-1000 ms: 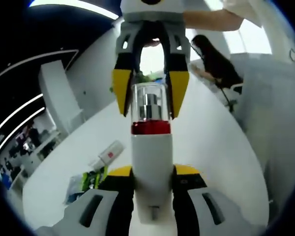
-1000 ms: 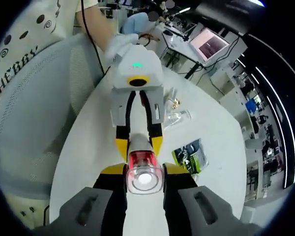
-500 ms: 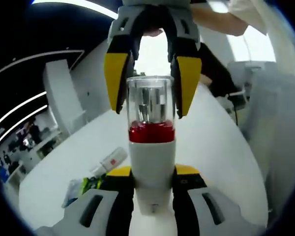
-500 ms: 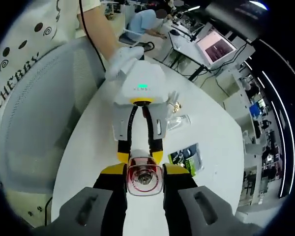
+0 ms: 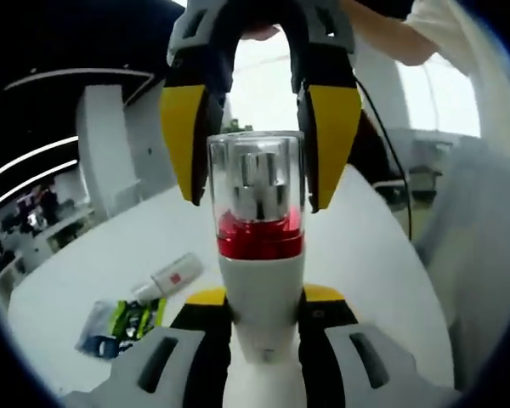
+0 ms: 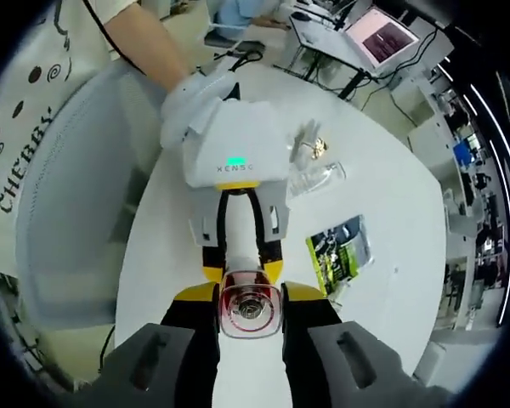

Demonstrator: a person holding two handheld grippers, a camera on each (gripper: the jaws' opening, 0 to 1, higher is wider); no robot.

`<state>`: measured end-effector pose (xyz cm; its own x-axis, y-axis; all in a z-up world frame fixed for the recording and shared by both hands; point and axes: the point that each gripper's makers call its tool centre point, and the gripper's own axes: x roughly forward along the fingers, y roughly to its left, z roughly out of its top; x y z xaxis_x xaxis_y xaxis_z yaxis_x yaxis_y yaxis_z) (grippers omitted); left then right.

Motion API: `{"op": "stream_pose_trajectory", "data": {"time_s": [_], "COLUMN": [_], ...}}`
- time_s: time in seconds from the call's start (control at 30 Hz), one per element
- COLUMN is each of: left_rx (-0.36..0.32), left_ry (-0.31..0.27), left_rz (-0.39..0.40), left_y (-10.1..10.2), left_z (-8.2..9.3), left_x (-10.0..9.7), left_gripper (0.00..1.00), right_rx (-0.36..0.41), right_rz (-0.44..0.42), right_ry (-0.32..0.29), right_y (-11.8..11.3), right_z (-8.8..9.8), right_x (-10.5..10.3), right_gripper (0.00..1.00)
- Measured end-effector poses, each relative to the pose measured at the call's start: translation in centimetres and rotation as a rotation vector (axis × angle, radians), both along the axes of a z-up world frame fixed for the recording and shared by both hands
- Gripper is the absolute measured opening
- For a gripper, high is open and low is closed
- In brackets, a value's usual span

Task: Arrange the skincare products in the storage area until every visible bottle or jar stands upright without overlapping.

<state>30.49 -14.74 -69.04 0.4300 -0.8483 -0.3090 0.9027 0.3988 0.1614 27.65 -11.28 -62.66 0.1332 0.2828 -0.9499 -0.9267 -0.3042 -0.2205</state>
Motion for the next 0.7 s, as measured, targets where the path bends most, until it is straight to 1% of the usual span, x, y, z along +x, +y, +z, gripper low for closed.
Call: {"op": "stream_pose_trajectory", "data": {"time_s": [0.2,0.23,0.3,0.47,0.6,0.7], "left_rx": [-0.012,-0.022,-0.029,-0.063,-0.070,-0.073], "left_ry": [0.033,0.040,0.036,0.047,0.051,0.053], "left_rz": [-0.022,-0.023,-0.030,-0.054,-0.046,-0.047], "left_y": [-0.49,-0.52,-0.56,-0.32,-0.37,-0.30], "left_z": [-0.72,-0.74,-0.68,-0.75,-0.57,-0.56], "left_x": [0.04,-0.01,-0.01,0.05,-0.11,-0.08], "left_gripper": [0.28,0.28,0.28,0.28,0.28,0.28], "right_rx": [-0.038,-0.040,-0.032,-0.029,-0.035,-0.014], "right_rz": [-0.029,-0.037,-0.040,-0.054,-0.043,-0.047], "right_ry": [0.029,0.032,0.036,0.062,0.061,0.079], "right_y": [-0.58,-0.70,-0.64,-0.14,0.10,0.16], "right_z": [-0.67,-0.54,-0.41,-0.45,-0.52,-0.45], "right_x": [0.25,0.18,-0.11,0.19,0.26,0.43], "right_gripper": [0.28,0.28,0.28,0.28,0.29,0.29]}}
